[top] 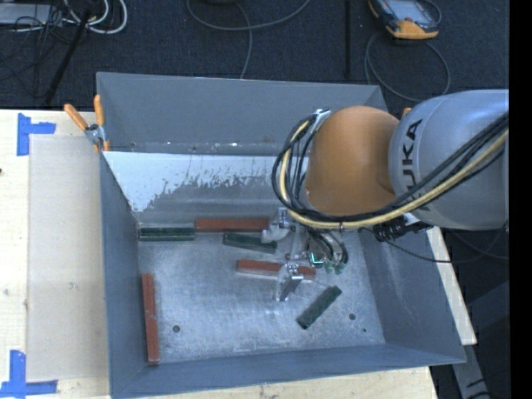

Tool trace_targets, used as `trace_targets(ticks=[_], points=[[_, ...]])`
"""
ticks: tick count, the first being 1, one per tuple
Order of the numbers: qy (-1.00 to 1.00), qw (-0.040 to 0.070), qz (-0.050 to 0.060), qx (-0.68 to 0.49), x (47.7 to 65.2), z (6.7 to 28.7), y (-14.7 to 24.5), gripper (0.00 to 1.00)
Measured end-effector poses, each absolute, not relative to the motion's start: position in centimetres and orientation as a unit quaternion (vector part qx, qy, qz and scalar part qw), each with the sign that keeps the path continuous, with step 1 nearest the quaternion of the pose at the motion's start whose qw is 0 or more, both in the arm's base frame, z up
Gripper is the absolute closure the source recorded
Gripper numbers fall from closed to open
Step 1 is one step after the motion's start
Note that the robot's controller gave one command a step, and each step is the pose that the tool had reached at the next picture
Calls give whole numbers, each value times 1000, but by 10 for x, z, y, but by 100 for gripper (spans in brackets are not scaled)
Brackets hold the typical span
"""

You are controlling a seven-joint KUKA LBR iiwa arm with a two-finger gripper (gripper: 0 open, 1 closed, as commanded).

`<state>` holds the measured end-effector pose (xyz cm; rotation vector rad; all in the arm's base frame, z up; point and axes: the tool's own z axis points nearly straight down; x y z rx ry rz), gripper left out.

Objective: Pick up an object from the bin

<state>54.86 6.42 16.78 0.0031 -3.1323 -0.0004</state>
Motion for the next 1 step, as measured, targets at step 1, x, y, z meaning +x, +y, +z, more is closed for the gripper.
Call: trace_targets(ticks=[1], points=[[-1000, 1, 0, 0, 550, 172, 64, 0]])
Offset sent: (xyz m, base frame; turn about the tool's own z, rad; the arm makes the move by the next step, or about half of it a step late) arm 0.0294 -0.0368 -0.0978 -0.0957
